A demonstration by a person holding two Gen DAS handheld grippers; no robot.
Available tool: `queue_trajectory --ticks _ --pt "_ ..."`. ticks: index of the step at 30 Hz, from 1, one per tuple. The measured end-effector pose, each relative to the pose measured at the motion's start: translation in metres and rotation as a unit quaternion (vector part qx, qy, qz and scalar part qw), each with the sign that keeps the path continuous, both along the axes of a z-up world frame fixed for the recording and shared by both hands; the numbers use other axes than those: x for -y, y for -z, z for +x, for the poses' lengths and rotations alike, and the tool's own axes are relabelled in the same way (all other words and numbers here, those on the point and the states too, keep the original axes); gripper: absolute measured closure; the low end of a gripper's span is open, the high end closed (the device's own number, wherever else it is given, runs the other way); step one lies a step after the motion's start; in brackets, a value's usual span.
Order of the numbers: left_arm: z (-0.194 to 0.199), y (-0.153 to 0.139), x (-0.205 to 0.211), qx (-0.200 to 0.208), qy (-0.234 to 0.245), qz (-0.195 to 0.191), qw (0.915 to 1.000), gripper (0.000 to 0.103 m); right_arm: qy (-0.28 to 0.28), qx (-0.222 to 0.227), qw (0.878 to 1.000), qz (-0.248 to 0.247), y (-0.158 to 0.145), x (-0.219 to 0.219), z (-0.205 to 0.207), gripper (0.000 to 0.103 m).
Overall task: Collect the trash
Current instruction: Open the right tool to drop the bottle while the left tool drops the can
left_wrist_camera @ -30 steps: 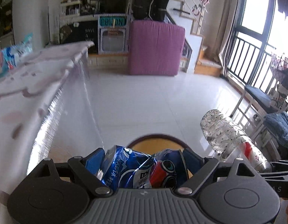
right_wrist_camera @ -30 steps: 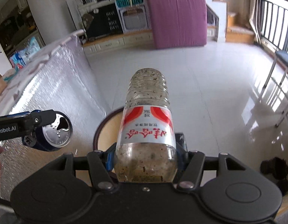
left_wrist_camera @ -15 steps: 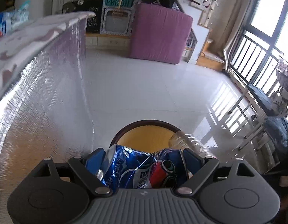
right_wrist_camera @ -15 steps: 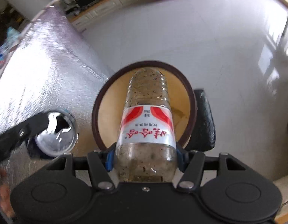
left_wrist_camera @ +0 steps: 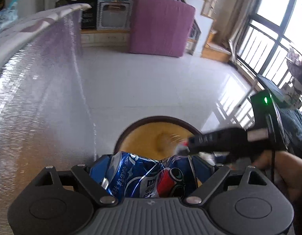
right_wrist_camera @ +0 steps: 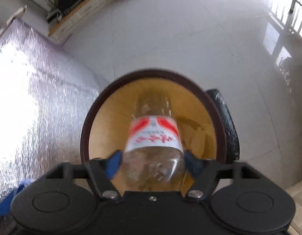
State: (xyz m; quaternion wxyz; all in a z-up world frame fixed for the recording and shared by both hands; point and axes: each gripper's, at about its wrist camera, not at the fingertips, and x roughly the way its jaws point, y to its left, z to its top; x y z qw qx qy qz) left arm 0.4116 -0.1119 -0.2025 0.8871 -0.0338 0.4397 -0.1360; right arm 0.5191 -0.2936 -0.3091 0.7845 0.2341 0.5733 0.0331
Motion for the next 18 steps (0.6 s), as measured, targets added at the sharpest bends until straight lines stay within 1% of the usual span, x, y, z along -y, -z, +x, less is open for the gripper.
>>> queue_trajectory --ticks 1,2,4,6,8,11,13,15,17,18 --pt "0.001 0.002 0.001 -0.002 0.005 -0.002 1.0000 0.014 0.003 0.014 1.000 0.005 -0.003 0.003 -0.003 0.020" --pt "0.003 0.005 0.004 -0.006 0.009 -0.003 0.9999 0.014 0.005 0.018 1.000 0.010 -0.005 0.004 -0.005 0.020" --pt "0.012 0.009 0.008 -0.014 0.007 -0.009 0.9998 0.014 0.012 0.018 1.000 0.020 -0.006 0.012 -0.011 0.021" --pt "0.021 0.015 0.012 -0.023 0.001 -0.024 0.9995 0.014 0.017 0.019 0.999 0.028 -0.008 0.021 -0.015 0.022" --pt "0.027 0.021 0.019 -0.027 0.013 -0.024 0.9993 0.014 0.022 0.022 0.999 0.039 -0.012 0.031 -0.016 0.023" --pt "0.036 0.035 0.038 -0.023 0.077 0.010 0.9967 0.013 0.024 0.021 0.998 0.045 -0.016 0.042 -0.019 0.025" --pt "0.047 0.048 0.050 -0.035 0.109 0.046 0.9923 0.014 0.017 0.021 0.999 0.043 -0.017 0.045 -0.020 0.026" --pt "0.060 0.056 0.060 -0.050 0.135 0.047 0.9885 0.014 0.012 0.025 0.999 0.038 -0.020 0.053 -0.017 0.027" --pt "0.068 0.059 0.071 -0.049 0.166 0.046 0.9839 0.014 0.018 0.030 0.999 0.040 -0.023 0.059 -0.016 0.028" --pt "0.071 0.062 0.078 -0.044 0.188 0.045 0.9802 0.014 0.022 0.032 0.998 0.044 -0.024 0.063 -0.015 0.029"
